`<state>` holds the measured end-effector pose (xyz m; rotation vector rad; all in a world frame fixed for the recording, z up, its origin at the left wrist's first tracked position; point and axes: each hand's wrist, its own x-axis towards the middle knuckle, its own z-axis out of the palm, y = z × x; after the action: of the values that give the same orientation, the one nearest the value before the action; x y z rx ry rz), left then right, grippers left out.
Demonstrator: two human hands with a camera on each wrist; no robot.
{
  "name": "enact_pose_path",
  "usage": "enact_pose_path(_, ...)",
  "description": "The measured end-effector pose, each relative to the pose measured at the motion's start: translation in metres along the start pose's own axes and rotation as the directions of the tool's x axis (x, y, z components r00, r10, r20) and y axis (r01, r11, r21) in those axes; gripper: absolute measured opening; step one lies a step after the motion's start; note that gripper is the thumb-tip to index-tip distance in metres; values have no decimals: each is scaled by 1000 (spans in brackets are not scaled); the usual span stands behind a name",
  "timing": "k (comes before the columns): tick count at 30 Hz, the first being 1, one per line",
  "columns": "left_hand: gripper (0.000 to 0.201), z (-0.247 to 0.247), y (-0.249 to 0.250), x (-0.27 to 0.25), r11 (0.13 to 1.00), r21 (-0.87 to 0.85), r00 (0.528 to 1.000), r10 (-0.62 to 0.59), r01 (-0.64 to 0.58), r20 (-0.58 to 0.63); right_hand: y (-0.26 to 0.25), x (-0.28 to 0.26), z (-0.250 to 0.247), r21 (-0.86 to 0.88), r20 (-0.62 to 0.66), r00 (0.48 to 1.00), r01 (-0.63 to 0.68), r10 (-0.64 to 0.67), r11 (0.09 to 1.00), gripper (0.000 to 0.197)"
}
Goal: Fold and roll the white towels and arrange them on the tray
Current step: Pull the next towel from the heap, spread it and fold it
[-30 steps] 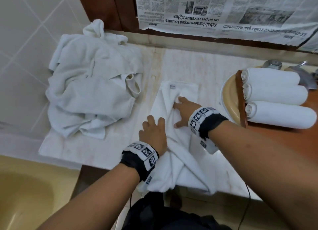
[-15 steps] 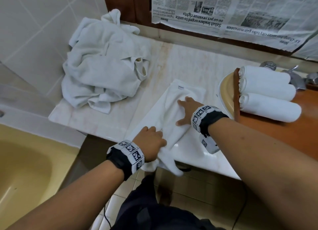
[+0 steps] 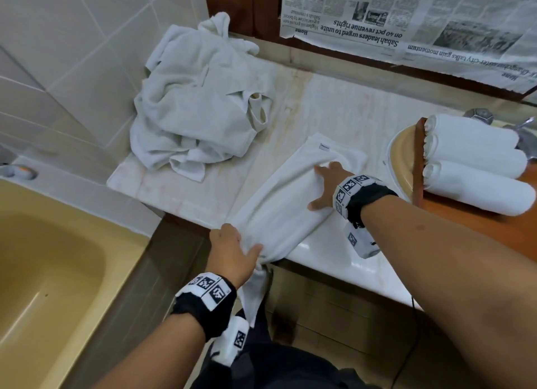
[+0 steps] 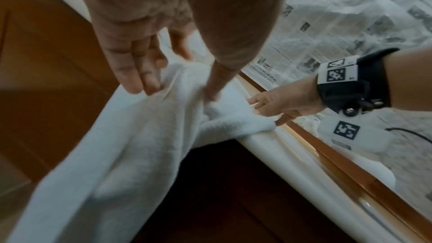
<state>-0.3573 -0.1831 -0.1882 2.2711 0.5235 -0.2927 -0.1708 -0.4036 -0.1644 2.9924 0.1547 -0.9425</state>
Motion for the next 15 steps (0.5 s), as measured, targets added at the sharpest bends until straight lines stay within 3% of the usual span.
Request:
enact_pose_path(3,40,4,-7,4,972,-183,988,-154,148,-17,1,1,-2,4,1,1000,10,-10,1000,123)
enact_pose_path(5,33,1,-12,8,957,-217,981,-194,192,14,3,2,-3,7,4,1000,15,-15,1000,122)
enact_pose_path(7,16,-6,-10,13,978,-135,987,-156,159,30,4,4,-5,17,8,1000,22,-22,1000,121)
enact_pose_path(12,25,-24,-4,32,999,-4,998,-50,51,41,6,8,-8,30,20,999,31,-31,999,122)
enact_pose_path(15,16,-29,-2,35,996,87,1000,-7,4,24,8,13,-11,18,28,999,46,-46,999,124)
